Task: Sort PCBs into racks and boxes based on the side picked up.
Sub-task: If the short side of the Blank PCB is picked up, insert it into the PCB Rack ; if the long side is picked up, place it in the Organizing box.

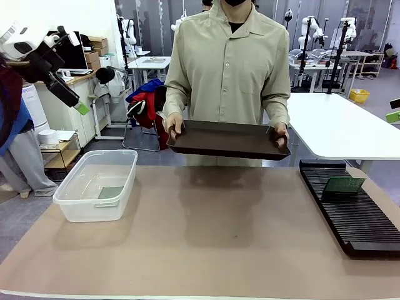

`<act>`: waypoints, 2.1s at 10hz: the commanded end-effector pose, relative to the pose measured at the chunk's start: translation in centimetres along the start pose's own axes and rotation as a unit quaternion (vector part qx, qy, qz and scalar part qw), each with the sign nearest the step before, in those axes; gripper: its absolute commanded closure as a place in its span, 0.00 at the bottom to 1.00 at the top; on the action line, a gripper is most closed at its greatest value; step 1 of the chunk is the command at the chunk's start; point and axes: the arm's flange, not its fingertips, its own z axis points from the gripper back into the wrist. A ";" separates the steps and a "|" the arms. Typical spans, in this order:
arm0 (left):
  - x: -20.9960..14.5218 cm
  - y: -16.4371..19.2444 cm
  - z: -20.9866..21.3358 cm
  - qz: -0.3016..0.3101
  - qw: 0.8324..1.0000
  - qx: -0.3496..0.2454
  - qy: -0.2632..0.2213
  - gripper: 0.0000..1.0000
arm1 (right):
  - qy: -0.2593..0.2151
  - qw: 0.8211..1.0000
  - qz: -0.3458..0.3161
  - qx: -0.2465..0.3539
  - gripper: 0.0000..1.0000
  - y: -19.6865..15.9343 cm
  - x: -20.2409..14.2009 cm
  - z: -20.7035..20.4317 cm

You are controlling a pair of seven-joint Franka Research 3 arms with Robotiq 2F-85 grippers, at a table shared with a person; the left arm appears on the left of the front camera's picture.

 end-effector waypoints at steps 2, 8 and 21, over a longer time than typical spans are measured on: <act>-1.0 -0.4 -0.4 -0.035 0.997 -0.032 -0.054 0.00 | -0.001 1.000 -0.001 0.004 0.00 0.1 0.0 0.0; -1.6 0.1 0.3 -0.063 0.992 -0.061 -0.091 0.00 | -0.001 1.000 -0.001 0.004 0.00 0.1 0.0 0.0; -1.4 -0.1 0.3 -0.054 0.994 -0.052 -0.077 0.00 | -0.001 1.000 -0.001 0.004 0.00 0.1 0.0 0.0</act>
